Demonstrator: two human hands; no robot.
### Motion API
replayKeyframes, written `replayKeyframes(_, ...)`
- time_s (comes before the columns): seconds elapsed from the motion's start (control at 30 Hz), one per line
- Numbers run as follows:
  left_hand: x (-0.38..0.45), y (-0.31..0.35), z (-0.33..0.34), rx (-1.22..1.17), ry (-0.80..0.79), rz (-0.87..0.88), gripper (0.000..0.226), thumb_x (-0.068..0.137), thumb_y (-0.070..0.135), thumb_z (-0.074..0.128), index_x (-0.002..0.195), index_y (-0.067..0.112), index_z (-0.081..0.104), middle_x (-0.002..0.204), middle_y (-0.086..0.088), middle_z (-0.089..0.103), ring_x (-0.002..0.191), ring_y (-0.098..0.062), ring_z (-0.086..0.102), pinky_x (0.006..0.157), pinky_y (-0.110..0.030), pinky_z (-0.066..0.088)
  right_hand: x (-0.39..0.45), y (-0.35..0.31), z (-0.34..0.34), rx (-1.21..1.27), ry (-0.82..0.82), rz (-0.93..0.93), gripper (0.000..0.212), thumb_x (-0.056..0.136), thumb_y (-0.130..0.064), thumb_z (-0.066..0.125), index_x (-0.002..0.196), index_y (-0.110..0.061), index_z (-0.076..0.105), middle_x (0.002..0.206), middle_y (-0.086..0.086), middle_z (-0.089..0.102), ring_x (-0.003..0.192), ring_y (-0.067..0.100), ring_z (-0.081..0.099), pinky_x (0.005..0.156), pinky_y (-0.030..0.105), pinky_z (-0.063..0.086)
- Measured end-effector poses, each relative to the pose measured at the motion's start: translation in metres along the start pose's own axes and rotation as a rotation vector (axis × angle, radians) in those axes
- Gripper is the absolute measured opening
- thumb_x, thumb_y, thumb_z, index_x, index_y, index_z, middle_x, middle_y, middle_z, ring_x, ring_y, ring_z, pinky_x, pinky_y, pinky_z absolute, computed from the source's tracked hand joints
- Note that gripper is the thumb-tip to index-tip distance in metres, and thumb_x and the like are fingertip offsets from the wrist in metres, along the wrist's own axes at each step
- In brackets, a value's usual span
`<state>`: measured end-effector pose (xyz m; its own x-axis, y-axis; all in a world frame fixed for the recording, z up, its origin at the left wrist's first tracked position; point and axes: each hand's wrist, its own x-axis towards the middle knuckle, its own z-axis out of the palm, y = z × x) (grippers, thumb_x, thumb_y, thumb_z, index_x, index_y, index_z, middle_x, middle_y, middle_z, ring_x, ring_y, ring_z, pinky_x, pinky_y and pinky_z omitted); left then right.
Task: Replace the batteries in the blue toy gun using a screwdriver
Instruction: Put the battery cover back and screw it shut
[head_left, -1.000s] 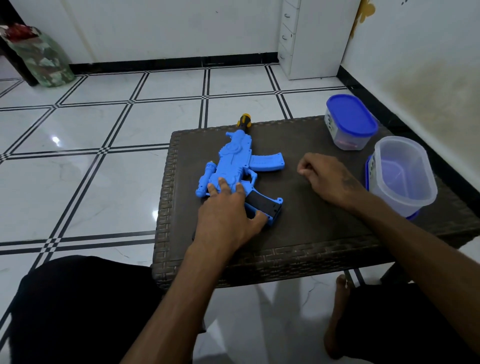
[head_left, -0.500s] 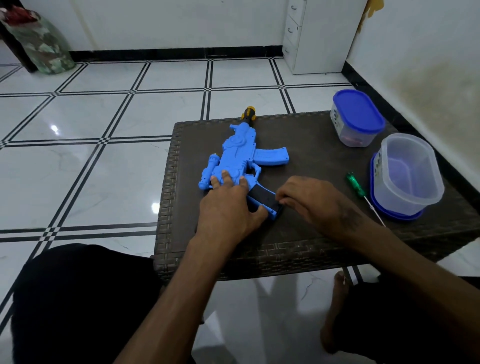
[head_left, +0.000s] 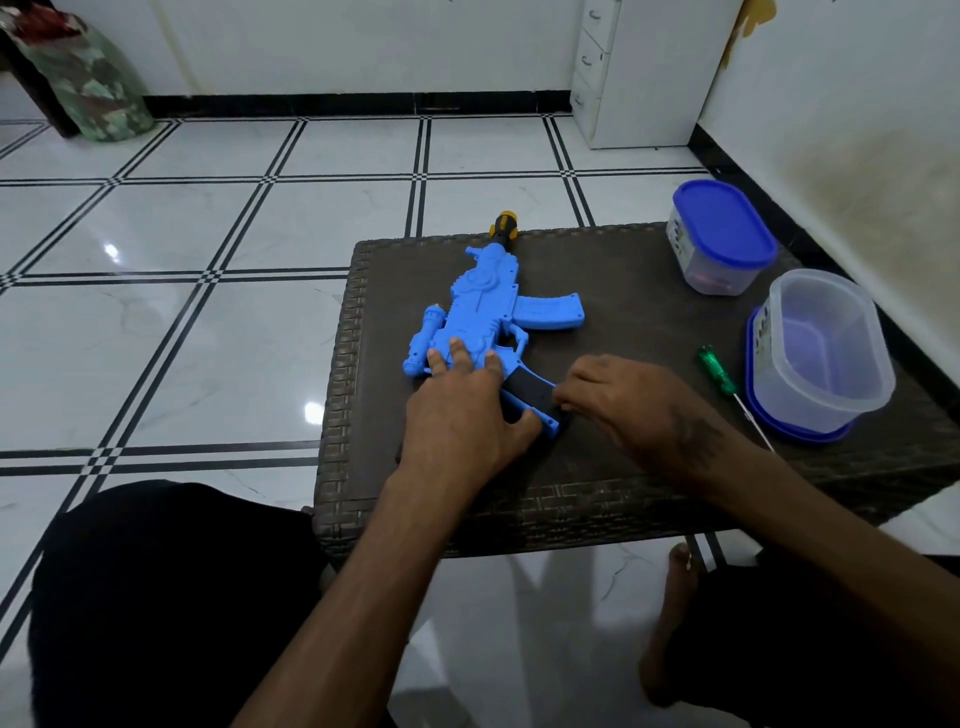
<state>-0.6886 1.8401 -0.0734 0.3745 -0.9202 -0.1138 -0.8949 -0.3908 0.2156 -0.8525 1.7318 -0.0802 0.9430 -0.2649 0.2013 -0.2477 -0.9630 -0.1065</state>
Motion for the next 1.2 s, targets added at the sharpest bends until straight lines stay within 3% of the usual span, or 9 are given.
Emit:
replayKeyframes(0.3,-0.001,-0.001,0.001,-0.016,0.007,-0.001,0.079,0.087,0.061,0.050,0.152,0.022,0.027,0.162,-0.016,0.009,0.148,-0.038,0.009,0.110,-0.048,0.033,-0.001,-0.002,-0.004,0.007,0.017,-0.046,0.028,0.072,-0.004,0.060,0.096,-0.010,0.073,0.091,0.011,0.067,0.074,0.028,0.068,0.054,0.042,0.057)
replayKeyframes(0.47,-0.001,0.000,0.000,-0.037,0.022,-0.010,0.075,0.088,0.059,0.047,0.150,0.022,0.030,0.161,-0.016,0.012,0.148,-0.038,0.011,0.109,-0.048,0.034,-0.009,0.004,-0.004,0.078,0.036,0.007,0.034,0.076,0.002,0.062,0.107,-0.011,0.072,0.101,0.011,0.068,0.084,0.026,0.069,0.064,0.043,0.059)
replayKeyframes(0.53,-0.001,0.000,-0.001,-0.032,0.017,-0.011,0.074,0.088,0.059,0.046,0.150,0.022,0.030,0.161,-0.016,0.012,0.148,-0.038,0.011,0.110,-0.049,0.033,-0.012,0.005,-0.004,0.120,0.073,0.042,0.026,0.085,-0.006,0.058,0.107,-0.009,0.072,0.100,0.010,0.069,0.084,0.025,0.069,0.068,0.039,0.058)
replayKeyframes(0.63,-0.001,0.000,-0.002,-0.019,0.008,-0.011,0.074,0.089,0.059,0.046,0.151,0.022,0.029,0.161,-0.016,0.011,0.148,-0.038,0.011,0.109,-0.049,0.034,-0.014,0.003,-0.008,0.207,0.089,0.097,0.036,0.092,-0.025,0.044,0.107,-0.011,0.074,0.099,0.007,0.070,0.084,0.020,0.068,0.074,0.029,0.053)
replayKeyframes(0.83,-0.001,0.001,-0.002,-0.009,0.003,-0.020,0.071,0.090,0.056,0.046,0.150,0.024,0.030,0.161,-0.015,0.011,0.148,-0.036,0.011,0.109,-0.049,0.034,-0.018,-0.002,-0.003,0.160,0.071,0.101,0.029,0.088,-0.016,0.053,0.109,-0.013,0.073,0.098,0.007,0.068,0.081,0.022,0.068,0.066,0.040,0.056)
replayKeyframes(1.03,0.002,0.003,0.000,-0.021,0.062,-0.065,0.060,0.092,0.054,0.043,0.146,0.027,0.039,0.161,-0.011,0.017,0.147,-0.033,0.017,0.105,-0.048,0.039,-0.017,-0.009,-0.009,0.038,-0.016,0.072,0.034,0.081,-0.019,0.056,0.110,-0.017,0.074,0.094,0.005,0.069,0.076,0.022,0.068,0.056,0.035,0.054)
replayKeyframes(1.13,0.001,0.004,0.001,-0.019,0.053,-0.075,0.065,0.090,0.061,0.044,0.146,0.028,0.039,0.161,-0.011,0.017,0.148,-0.033,0.016,0.104,-0.048,0.039,-0.016,-0.006,-0.016,0.084,0.005,0.129,0.034,0.088,-0.023,0.052,0.115,-0.017,0.072,0.100,0.006,0.069,0.084,0.022,0.067,0.067,0.040,0.056)
replayKeyframes(1.2,0.000,0.004,0.002,-0.017,0.048,-0.077,0.068,0.089,0.064,0.044,0.146,0.028,0.039,0.161,-0.010,0.017,0.148,-0.033,0.015,0.104,-0.047,0.040,-0.019,0.002,-0.024,0.132,0.139,0.236,0.028,0.092,-0.016,0.057,0.115,-0.011,0.070,0.102,0.007,0.070,0.088,0.021,0.067,0.075,0.040,0.056)
